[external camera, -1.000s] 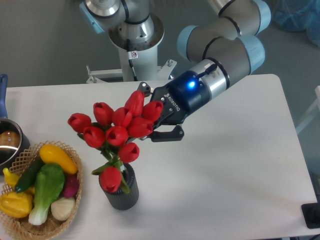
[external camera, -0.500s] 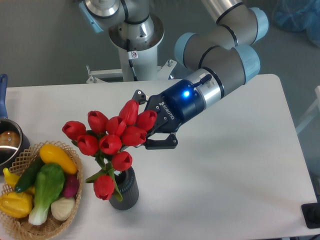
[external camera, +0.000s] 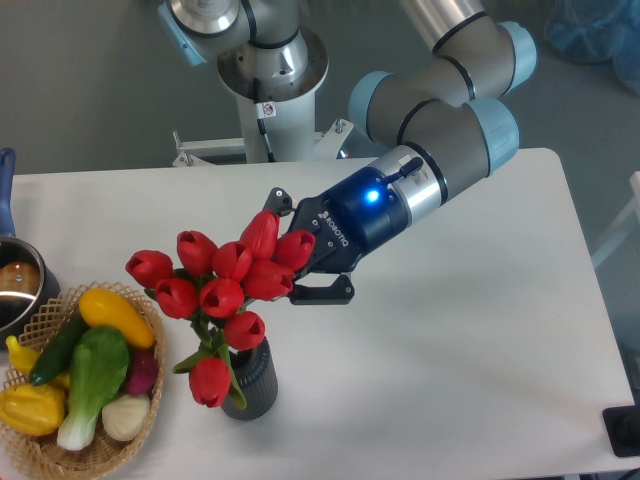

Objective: Insert the flowers into the vase
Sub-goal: 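Lower the tulip stems into the vase opening, then push the tulips deeper into the vase, settling the stems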

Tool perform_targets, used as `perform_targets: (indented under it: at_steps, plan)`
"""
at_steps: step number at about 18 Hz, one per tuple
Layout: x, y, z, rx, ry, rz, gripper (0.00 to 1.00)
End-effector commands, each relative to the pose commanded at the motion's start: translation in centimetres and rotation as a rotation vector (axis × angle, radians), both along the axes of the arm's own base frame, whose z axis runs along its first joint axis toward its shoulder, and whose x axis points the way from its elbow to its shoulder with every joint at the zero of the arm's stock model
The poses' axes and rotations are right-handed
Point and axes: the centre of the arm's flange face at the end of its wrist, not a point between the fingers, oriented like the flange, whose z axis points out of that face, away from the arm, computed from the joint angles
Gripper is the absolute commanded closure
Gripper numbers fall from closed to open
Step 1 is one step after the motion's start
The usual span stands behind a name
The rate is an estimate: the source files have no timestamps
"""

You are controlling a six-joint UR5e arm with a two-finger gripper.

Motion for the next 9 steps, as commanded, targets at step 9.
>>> perform_targets:
  at_steps: [9]
  plan:
    - [-0.2,1.9,-4.1,-0.03,0.008,-0.016,1.0]
